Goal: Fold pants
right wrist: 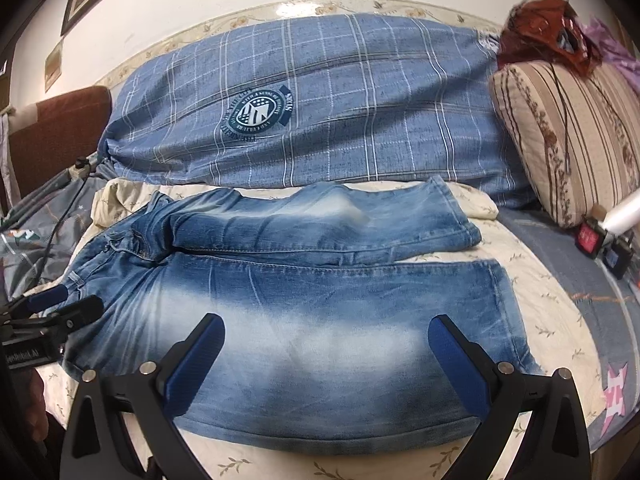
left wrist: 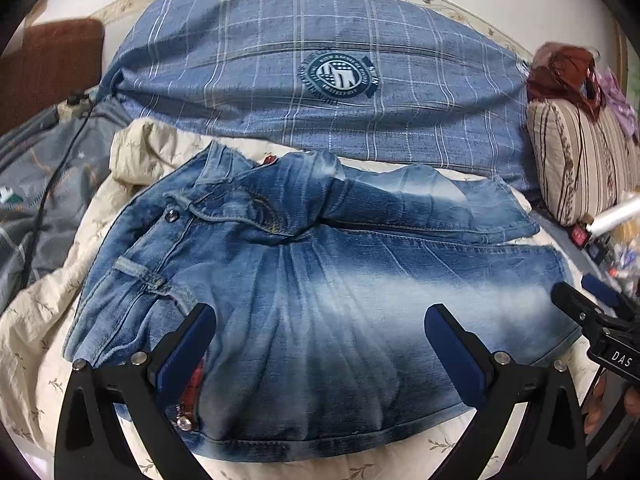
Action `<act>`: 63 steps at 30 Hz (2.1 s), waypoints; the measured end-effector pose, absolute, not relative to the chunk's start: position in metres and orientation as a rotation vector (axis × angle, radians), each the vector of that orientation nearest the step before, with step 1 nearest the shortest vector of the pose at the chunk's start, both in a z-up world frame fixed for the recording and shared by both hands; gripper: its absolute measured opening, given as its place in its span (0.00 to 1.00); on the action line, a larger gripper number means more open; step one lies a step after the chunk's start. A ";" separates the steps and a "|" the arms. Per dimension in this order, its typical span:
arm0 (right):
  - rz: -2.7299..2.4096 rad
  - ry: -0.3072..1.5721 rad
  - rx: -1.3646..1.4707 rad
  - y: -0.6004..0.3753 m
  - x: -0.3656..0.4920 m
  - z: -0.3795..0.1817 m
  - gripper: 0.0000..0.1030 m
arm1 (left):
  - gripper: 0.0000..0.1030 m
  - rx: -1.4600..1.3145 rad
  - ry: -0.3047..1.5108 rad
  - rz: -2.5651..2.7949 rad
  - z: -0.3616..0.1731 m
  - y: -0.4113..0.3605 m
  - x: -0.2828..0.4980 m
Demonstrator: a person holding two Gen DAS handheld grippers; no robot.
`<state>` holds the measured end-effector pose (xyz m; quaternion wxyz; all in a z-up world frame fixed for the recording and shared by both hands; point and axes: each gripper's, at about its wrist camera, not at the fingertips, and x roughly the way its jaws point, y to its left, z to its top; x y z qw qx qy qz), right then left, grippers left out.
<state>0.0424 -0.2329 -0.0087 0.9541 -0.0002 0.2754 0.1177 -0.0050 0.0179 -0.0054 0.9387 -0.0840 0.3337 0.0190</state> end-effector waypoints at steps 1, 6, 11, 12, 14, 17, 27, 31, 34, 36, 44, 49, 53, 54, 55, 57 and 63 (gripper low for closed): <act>0.238 0.560 0.008 -0.239 0.041 -0.009 1.00 | 1.00 -0.188 0.683 0.046 -0.005 0.024 -0.007; 0.220 0.598 0.227 -0.311 0.030 -0.013 1.00 | 1.00 -0.356 0.660 0.109 0.000 0.074 -0.029; 0.212 0.648 0.635 -0.393 0.015 -0.035 1.00 | 1.00 -0.583 0.666 0.238 -0.013 0.131 -0.055; 0.224 0.661 0.688 -0.401 0.016 -0.040 1.00 | 1.00 -0.626 0.686 0.254 -0.018 0.139 -0.057; 0.237 0.697 0.763 -0.411 0.018 -0.051 1.00 | 1.00 -0.709 0.722 0.281 -0.031 0.153 -0.060; 0.274 0.733 0.875 -0.419 0.022 -0.065 0.99 | 1.00 -0.753 0.744 0.320 -0.039 0.161 -0.059; 0.277 0.772 0.970 -0.414 0.042 -0.082 0.71 | 1.00 -0.908 0.784 0.287 -0.065 0.170 -0.051; 0.251 0.799 0.969 -0.412 0.045 -0.086 0.71 | 1.00 -0.938 0.762 0.246 -0.068 0.174 -0.057; 0.243 0.800 0.960 -0.408 0.050 -0.085 0.71 | 1.00 -0.954 0.787 0.242 -0.067 0.174 -0.054; 0.242 0.801 0.963 -0.407 0.051 -0.086 0.71 | 1.00 -0.969 0.786 0.241 -0.067 0.175 -0.056; 0.251 0.787 0.967 -0.406 0.049 -0.084 0.54 | 0.24 -0.781 0.824 0.294 -0.050 0.163 -0.052; 0.239 0.811 0.959 -0.406 0.052 -0.087 0.32 | 0.12 -0.735 0.844 0.319 -0.051 0.161 -0.050; 0.237 0.792 0.911 -0.404 0.051 -0.082 0.10 | 0.09 -0.633 0.782 0.344 -0.025 0.146 -0.055; 0.241 0.775 0.893 -0.404 0.049 -0.078 0.10 | 0.09 -0.600 0.750 0.345 -0.013 0.140 -0.058; 0.241 0.764 0.878 -0.404 0.047 -0.074 0.08 | 0.09 -0.582 0.730 0.345 -0.006 0.136 -0.061; 0.249 0.739 0.842 -0.403 0.042 -0.063 0.07 | 0.09 -0.539 0.675 0.352 0.015 0.127 -0.071; 0.247 0.683 0.732 -0.399 0.025 -0.032 0.07 | 0.09 -0.508 0.617 0.397 0.027 0.114 -0.099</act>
